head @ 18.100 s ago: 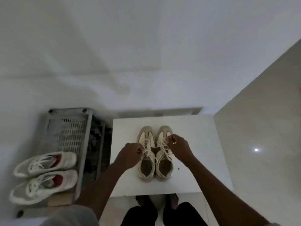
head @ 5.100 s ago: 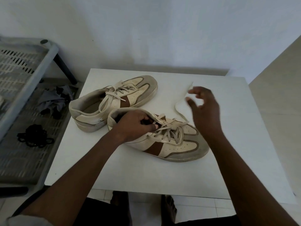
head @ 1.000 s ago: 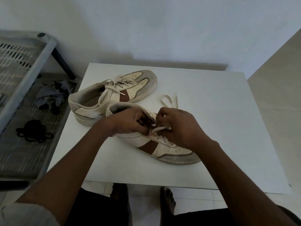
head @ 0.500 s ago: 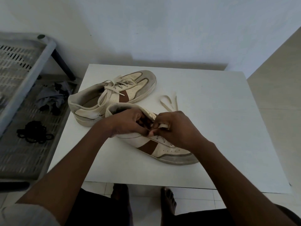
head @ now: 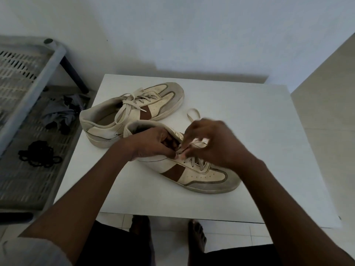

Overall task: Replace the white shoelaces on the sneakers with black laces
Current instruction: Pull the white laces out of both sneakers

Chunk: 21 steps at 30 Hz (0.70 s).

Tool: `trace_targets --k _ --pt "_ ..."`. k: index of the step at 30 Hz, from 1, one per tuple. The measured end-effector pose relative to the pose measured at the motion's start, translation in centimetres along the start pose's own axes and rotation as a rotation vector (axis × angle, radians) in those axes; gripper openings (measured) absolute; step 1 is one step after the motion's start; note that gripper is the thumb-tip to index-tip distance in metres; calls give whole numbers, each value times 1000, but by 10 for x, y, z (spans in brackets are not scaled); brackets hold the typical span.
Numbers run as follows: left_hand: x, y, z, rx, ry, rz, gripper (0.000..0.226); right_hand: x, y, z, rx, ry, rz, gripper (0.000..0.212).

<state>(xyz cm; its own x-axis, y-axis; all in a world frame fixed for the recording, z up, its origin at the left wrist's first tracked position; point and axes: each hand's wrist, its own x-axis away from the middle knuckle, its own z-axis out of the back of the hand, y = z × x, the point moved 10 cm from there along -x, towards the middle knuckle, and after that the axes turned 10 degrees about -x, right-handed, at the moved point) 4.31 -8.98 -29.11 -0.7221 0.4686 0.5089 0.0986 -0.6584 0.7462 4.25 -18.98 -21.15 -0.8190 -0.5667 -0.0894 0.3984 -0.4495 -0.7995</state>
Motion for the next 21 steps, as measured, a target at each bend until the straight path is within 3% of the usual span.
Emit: trace_targets --k 2,5,10,14,16,18,21 --pt "1 2 0 8 -8 -14 23 0 6 -27 194 -134 -65 23" --pt "2 3 -2 28 -36 -25 23 -2 8 -27 257 -35 -77 11" --pt "1 -2 0 12 -31 -3 24 -1 9 -20 265 -52 -63 14" --pt "-2 -8 0 -1 -18 18 25 19 42 76 101 572 -157 16" --pt "-2 -10 0 16 -14 25 25 35 57 98 133 744 -282 18" --pt "-2 -10 0 20 -18 30 29 30 48 86 103 687 -218 16" --pt "-2 -8 1 7 -18 31 25 1 9 20 46 167 -21 28"
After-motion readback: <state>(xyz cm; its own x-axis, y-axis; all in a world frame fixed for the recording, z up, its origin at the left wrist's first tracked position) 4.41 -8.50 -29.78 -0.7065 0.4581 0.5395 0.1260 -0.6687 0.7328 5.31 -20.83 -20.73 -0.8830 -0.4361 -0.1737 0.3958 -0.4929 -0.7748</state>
